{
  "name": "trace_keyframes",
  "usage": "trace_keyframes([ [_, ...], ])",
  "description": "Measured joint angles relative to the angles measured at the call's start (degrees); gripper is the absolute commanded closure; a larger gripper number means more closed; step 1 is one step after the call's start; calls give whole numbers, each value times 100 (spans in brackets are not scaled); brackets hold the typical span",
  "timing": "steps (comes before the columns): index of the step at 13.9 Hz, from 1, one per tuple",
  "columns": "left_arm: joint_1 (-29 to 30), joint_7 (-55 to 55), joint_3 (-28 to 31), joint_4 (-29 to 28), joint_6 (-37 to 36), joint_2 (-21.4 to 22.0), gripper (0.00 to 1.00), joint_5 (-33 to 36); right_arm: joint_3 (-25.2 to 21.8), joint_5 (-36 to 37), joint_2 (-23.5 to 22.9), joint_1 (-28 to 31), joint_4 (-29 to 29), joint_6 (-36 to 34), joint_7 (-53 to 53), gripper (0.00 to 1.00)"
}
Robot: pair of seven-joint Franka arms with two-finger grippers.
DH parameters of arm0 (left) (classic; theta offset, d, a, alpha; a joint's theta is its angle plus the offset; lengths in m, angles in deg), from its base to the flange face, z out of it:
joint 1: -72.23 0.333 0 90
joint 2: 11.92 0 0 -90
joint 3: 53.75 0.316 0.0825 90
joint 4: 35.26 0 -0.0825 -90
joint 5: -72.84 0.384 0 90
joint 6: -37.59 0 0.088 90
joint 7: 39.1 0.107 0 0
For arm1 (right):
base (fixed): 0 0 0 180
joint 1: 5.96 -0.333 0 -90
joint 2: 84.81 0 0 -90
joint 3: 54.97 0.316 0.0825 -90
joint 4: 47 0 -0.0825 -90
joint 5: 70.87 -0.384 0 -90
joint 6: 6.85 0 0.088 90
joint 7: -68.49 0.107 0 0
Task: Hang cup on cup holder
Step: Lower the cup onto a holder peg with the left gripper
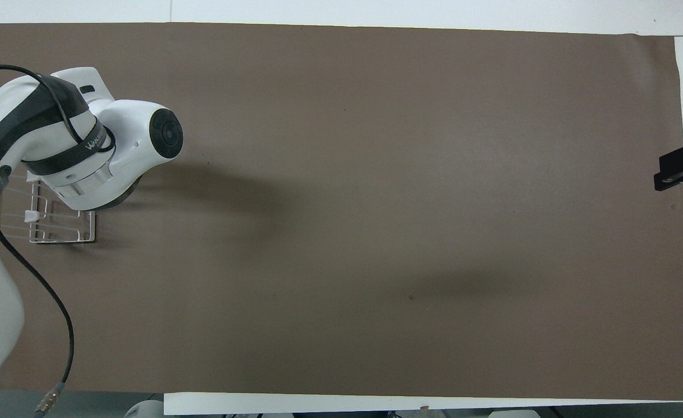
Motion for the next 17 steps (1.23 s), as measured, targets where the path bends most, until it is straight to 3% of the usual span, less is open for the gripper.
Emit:
trace_keyframes([
  [3,86,-2,2,-3,157,-29,59,67,0,0,0,0,0,0,0,0],
  [5,128,-2,-1,-8,264,-29,51,67,0,0,0,0,0,0,0,0],
  [6,137,-2,-1,-11,295,-29,43,67,0,0,0,0,0,0,0,0],
  [7,140,-2,-1,-14,314,-29,26,67,0,0,0,0,0,0,0,0],
  [8,140,-2,-1,-18,318,-29,0,67,0,0,0,0,0,0,0,0],
  [17,273,256,0,81,304,-21,0,-19,0,0,0,0,0,0,0,0],
])
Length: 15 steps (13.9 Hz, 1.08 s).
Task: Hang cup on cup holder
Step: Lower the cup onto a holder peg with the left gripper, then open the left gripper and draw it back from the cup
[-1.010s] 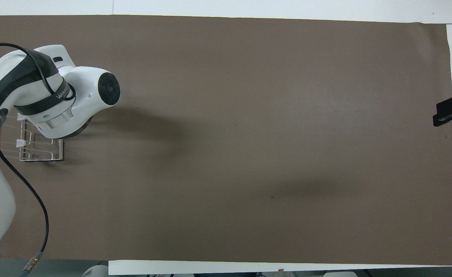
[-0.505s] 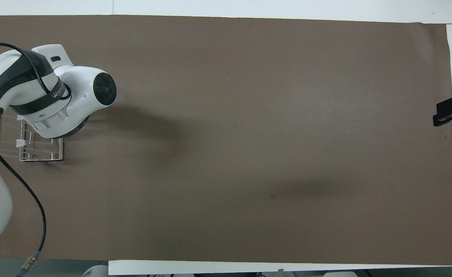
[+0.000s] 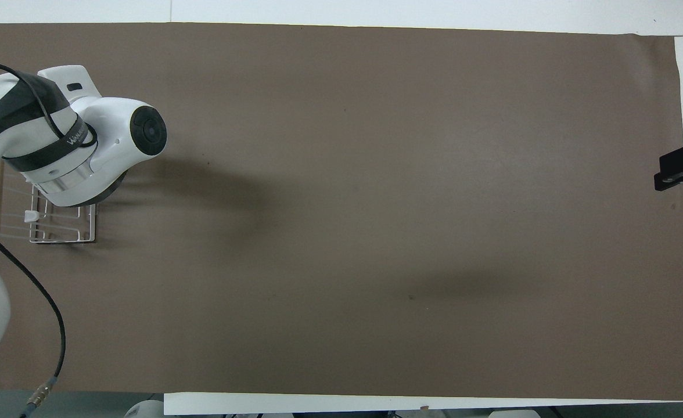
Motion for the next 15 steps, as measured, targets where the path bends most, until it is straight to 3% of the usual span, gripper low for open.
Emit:
trace_keyframes([
  [6,1,2172,3,1326,-565,222,0,-1536,0,0,0,0,0,0,0,0],
  [9,60,3528,33,1804,-830,342,0,-2717,0,0,0,0,0,0,0,0],
  [15,776,6317,55,2111,-1279,701,0,-5333,0,0,0,0,0,0,0,0],
])
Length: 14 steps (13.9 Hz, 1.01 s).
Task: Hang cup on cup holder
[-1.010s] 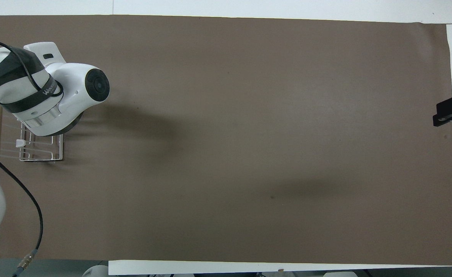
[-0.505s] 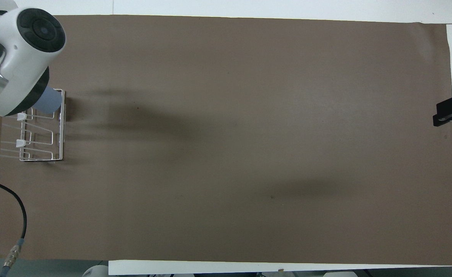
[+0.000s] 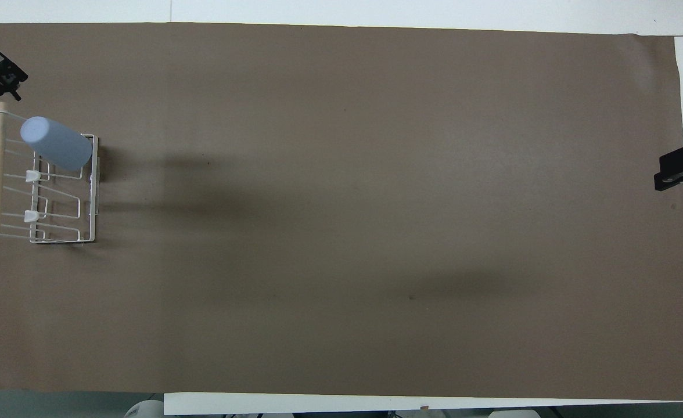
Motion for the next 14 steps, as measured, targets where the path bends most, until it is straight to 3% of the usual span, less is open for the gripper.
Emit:
trace_keyframes([
  [4,215,1927,0,0,-576,245,0,-886,0,0,0,0,0,0,0,0],
  [9,241,4541,-4,3,-591,343,0,-1395,0,0,0,0,0,0,0,0],
  [14,221,5015,-68,17,-284,630,0,-1586,0,0,0,0,0,0,0,0],
])
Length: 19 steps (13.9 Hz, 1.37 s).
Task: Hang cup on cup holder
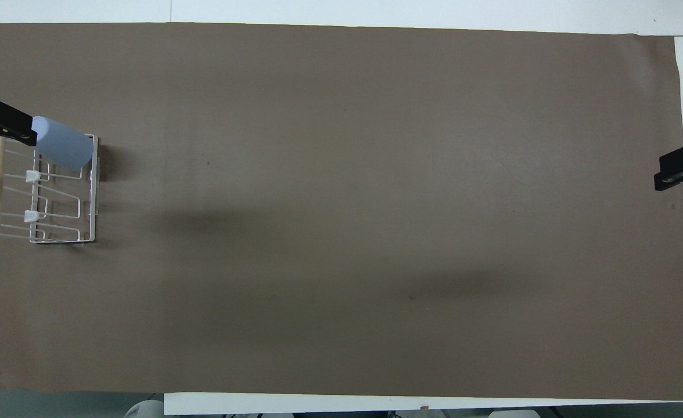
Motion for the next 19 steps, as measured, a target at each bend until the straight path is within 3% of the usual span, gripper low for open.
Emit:
trace_keyframes([
  [3,25,-4,6,-75,9,188,0,0,0,0,0,0,0,0,0,0],
  [9,26,-166,-3,-825,208,541,0,-158,0,0,0,0,0,0,0,0],
  [19,33,-208,-1,-875,25,664,0,-183,0,0,0,0,0,0,0,0],
])
